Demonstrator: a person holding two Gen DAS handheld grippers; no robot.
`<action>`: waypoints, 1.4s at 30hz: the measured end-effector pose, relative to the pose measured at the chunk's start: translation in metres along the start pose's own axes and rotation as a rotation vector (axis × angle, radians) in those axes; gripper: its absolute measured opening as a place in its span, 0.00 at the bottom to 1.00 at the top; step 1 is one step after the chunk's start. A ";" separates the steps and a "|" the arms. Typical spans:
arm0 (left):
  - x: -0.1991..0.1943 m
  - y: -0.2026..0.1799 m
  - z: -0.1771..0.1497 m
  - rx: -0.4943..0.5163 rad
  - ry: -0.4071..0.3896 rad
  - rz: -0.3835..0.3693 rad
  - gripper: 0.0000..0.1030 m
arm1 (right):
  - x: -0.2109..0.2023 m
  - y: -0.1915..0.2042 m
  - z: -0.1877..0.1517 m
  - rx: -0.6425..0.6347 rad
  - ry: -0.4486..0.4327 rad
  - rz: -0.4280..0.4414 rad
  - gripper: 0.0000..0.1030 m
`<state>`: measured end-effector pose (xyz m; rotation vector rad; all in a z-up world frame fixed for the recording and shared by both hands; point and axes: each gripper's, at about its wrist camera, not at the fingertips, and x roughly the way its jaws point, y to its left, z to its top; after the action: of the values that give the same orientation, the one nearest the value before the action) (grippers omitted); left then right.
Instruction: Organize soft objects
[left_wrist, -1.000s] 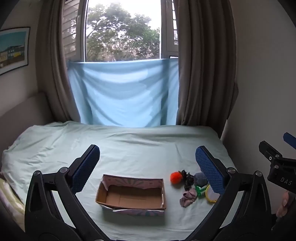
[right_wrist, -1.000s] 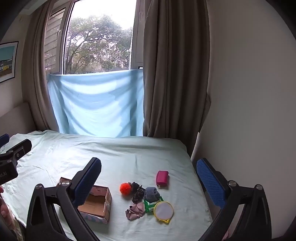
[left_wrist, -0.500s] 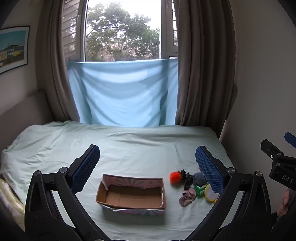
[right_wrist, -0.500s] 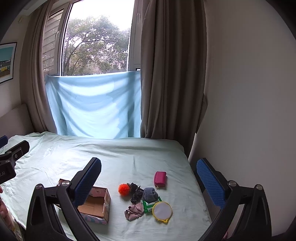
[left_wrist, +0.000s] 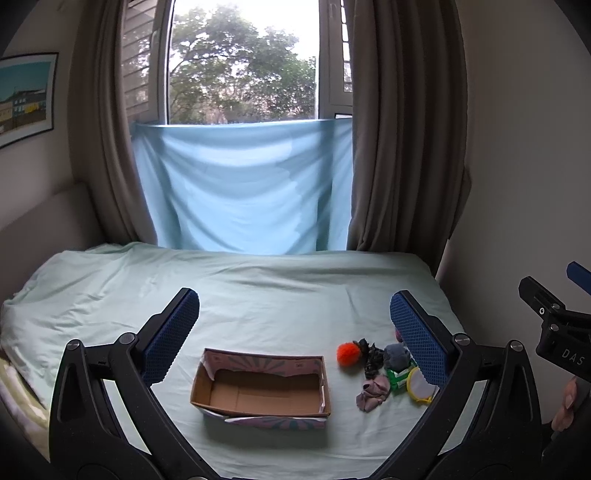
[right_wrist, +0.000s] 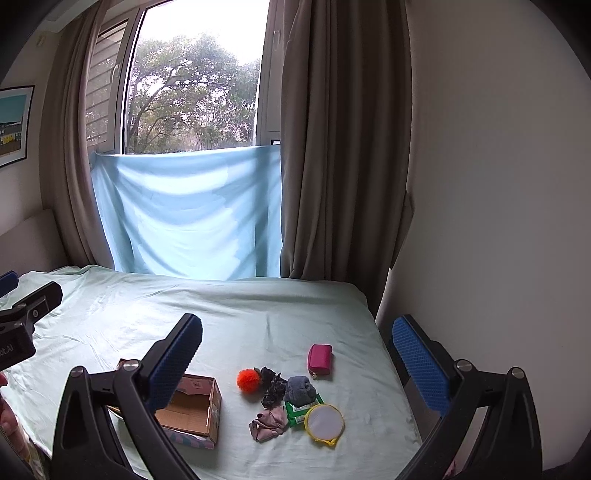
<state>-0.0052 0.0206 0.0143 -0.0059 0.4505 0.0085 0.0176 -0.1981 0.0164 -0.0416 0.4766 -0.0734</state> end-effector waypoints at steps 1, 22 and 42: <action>0.000 0.000 0.000 0.001 0.001 -0.001 1.00 | 0.000 0.000 0.000 0.000 0.000 0.000 1.00; 0.002 -0.001 -0.001 0.002 0.006 -0.002 1.00 | -0.003 0.008 0.003 -0.011 0.003 -0.005 1.00; 0.010 0.001 0.001 -0.002 0.016 -0.008 1.00 | 0.000 0.016 0.005 -0.007 0.009 0.010 1.00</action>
<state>0.0040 0.0212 0.0110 -0.0101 0.4667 0.0006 0.0206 -0.1824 0.0203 -0.0462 0.4860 -0.0620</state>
